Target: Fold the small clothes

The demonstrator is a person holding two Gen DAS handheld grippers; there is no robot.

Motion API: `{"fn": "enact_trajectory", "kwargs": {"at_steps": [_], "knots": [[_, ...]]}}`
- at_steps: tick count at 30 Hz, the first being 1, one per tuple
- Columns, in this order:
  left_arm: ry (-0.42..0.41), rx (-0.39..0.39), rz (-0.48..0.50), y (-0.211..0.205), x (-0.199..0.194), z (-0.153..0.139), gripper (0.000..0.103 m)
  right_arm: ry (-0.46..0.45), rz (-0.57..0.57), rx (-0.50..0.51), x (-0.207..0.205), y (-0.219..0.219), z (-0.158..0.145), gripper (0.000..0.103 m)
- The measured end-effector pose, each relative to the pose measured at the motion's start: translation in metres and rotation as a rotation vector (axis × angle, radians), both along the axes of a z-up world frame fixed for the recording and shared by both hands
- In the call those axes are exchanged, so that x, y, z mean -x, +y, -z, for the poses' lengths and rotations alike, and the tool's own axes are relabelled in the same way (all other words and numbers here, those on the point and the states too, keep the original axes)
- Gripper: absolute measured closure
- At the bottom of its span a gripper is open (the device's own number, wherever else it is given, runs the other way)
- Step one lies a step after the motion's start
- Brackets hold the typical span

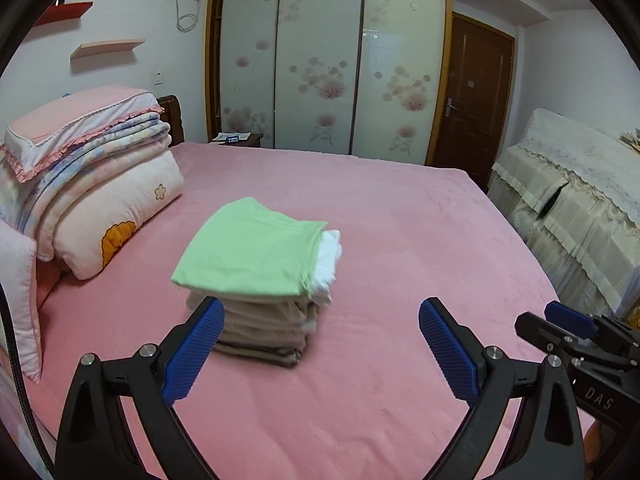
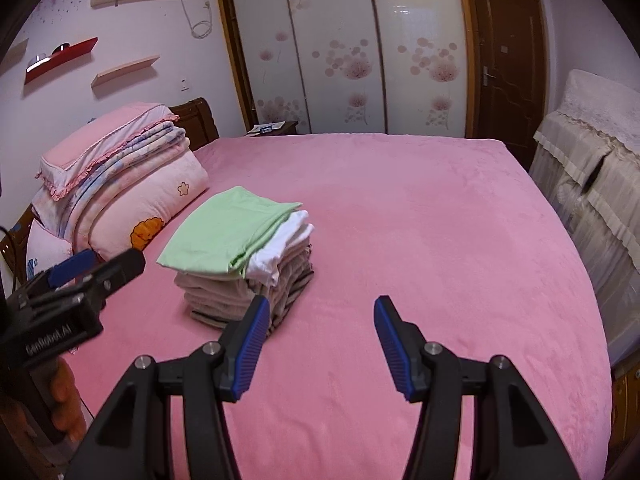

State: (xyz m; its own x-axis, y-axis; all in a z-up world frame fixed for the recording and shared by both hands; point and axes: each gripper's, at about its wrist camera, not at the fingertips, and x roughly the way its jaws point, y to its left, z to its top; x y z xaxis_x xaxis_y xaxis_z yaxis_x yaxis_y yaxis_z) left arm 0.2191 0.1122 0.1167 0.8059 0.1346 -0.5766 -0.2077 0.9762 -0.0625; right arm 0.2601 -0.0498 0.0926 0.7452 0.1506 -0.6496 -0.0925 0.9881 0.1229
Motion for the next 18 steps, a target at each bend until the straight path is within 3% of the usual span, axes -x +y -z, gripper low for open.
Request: {"fn": "enact_trajectory", "kwargs": {"at_steps": [11,18], "knots": [[0.044,-0.011,0.034,-0.065,0.076,0.029,0.005,0.022,0.134,-0.031,0.101,-0.057,0.025,0.047],[0.074,0.028,0.036,-0.086,0.113,0.045,0.002,0.039,0.215,-0.043,0.145,-0.079,0.039,0.044]]}}
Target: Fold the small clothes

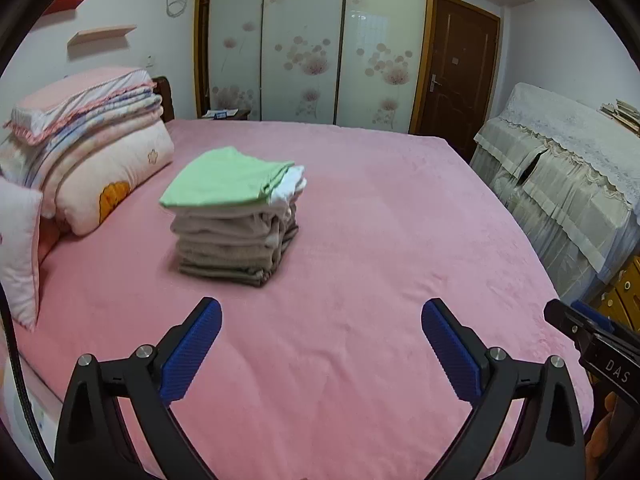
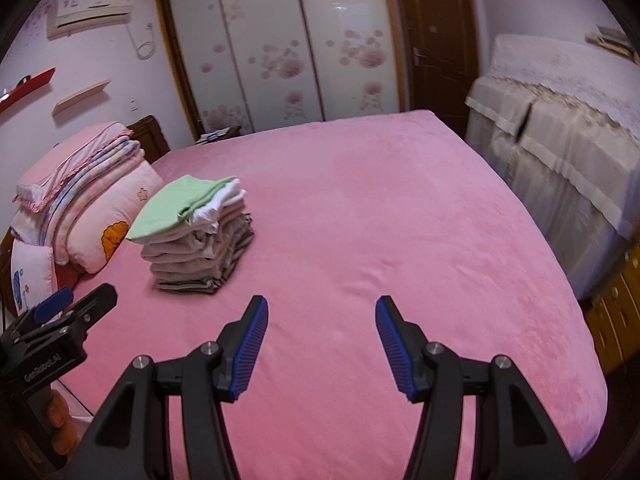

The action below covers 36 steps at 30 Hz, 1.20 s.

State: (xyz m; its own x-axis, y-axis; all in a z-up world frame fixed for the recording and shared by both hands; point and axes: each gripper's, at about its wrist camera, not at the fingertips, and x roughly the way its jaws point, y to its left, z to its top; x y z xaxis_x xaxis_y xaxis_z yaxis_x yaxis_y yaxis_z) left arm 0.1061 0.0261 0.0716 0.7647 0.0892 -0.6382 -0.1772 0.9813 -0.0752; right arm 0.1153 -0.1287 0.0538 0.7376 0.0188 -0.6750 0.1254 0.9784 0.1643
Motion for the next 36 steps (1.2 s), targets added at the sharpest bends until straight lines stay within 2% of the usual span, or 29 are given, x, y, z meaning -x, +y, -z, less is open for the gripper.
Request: {"fn": "enact_trajectory", "kwargs": {"at_steps": [4,8,13,21,36], "knots": [[0.014,0.0,-0.005,-0.009,0.018,0.009,0.001,0.004,0.045,-0.02,0.027,-0.007,0.01,0.043],[0.02,0.007,0.01,-0.016,0.033,0.013,0.001,0.004,0.042,-0.031,0.045,-0.008,0.015,0.043],[0.016,-0.021,0.035,-0.028,0.044,0.012,0.001,-0.026,0.045,0.0,0.061,-0.005,0.012,0.043],[0.032,-0.015,0.083,-0.043,0.048,0.012,0.001,-0.031,0.022,0.03,0.072,0.006,0.012,0.042],[0.046,-0.009,0.079,-0.043,0.049,0.017,0.001,-0.017,-0.004,0.053,0.074,0.02,0.018,0.041]]}}
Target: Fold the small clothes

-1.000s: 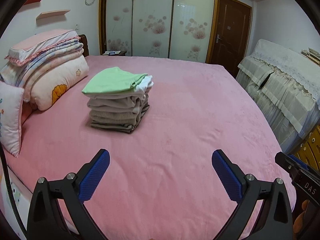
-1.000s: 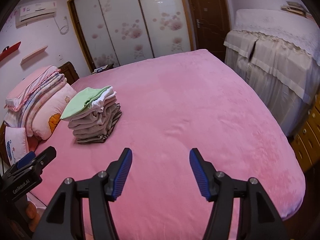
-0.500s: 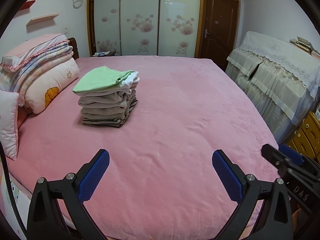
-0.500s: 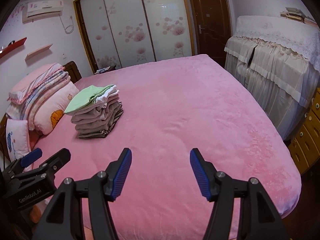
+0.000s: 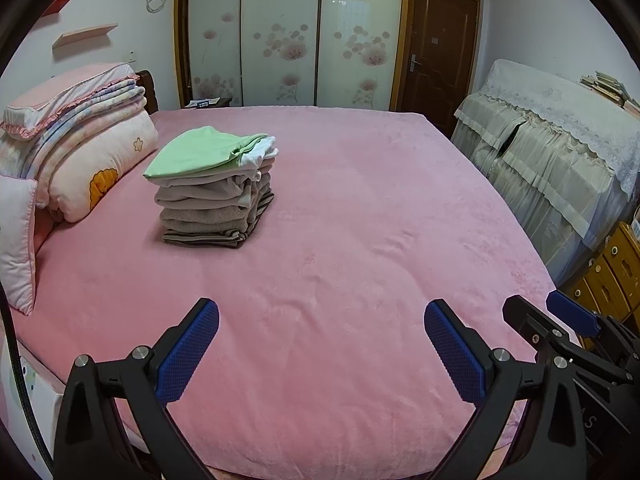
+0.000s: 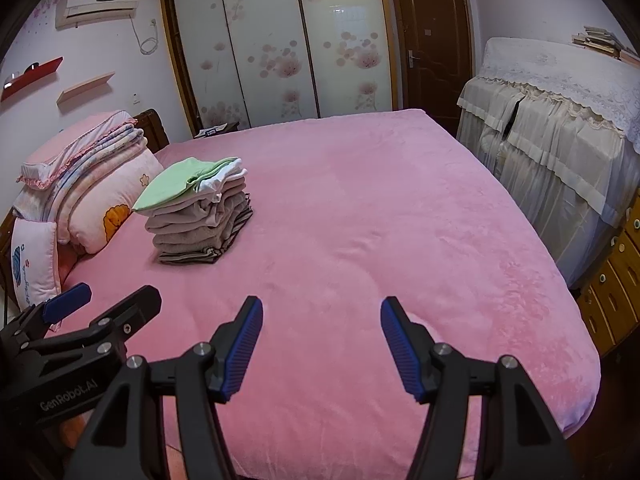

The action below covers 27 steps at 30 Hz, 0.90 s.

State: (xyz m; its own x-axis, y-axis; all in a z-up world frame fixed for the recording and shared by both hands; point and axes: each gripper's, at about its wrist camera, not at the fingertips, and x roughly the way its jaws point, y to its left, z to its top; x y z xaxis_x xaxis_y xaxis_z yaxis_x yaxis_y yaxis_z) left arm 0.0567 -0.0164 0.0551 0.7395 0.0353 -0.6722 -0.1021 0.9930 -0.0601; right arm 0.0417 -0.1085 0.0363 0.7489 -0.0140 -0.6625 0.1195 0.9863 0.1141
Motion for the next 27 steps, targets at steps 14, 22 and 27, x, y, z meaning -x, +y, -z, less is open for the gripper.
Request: {"fn": "enact_trajectory", "kwargs": {"at_steps": [14,22,27], "knots": [[0.002,-0.001,0.0,-0.0004,0.0022,0.0027,0.001,-0.004,0.006,0.027,0.001,0.0024,-0.0015,0.041],[0.001,-0.001,-0.001,0.0,0.0035,0.0029,0.001,-0.005,0.009,0.033,0.0021,0.0066,-0.0033,0.041],[0.002,-0.001,-0.001,-0.0009,0.0046,0.0026,0.001,-0.004,0.011,0.041,0.0021,0.0073,-0.0042,0.041]]}}
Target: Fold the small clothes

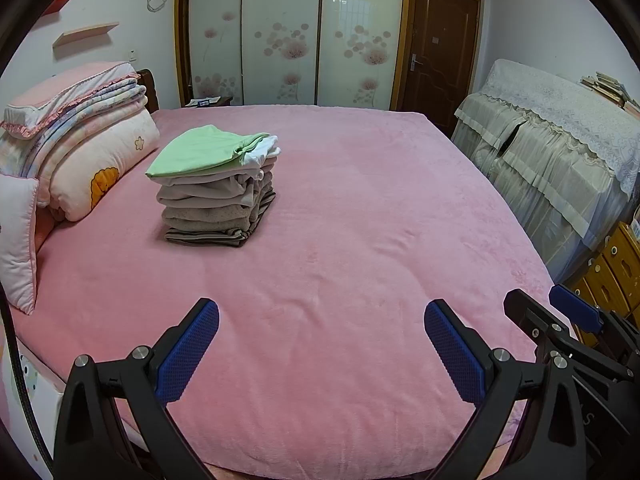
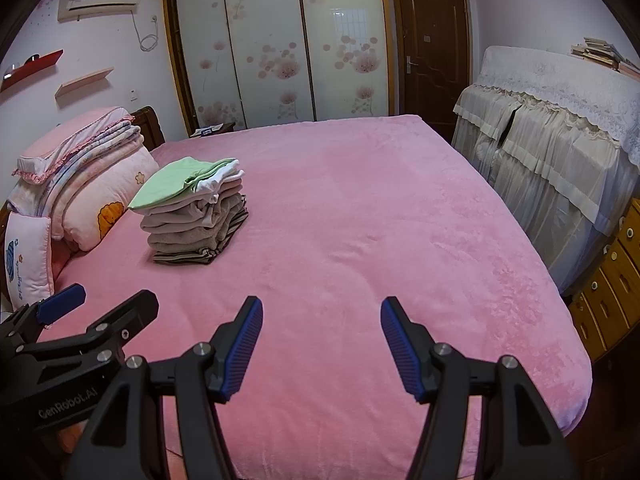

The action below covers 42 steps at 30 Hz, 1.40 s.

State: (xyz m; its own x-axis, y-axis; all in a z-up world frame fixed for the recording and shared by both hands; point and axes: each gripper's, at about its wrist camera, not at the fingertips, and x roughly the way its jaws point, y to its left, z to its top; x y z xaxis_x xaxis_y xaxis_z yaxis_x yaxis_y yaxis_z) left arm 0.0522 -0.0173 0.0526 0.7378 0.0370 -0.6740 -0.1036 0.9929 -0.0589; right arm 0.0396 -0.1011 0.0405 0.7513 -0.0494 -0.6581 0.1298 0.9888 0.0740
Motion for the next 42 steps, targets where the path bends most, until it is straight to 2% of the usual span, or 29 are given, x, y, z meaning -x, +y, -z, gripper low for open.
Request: {"fn": "enact_trajectory", "kwargs": {"at_steps": [42], "knots": [[0.027,0.015,0.013,0.0072,-0.0045,0.0068,0.001,0.01,0.006,0.008,-0.0014,-0.0026,0.0034,0.041]]}}
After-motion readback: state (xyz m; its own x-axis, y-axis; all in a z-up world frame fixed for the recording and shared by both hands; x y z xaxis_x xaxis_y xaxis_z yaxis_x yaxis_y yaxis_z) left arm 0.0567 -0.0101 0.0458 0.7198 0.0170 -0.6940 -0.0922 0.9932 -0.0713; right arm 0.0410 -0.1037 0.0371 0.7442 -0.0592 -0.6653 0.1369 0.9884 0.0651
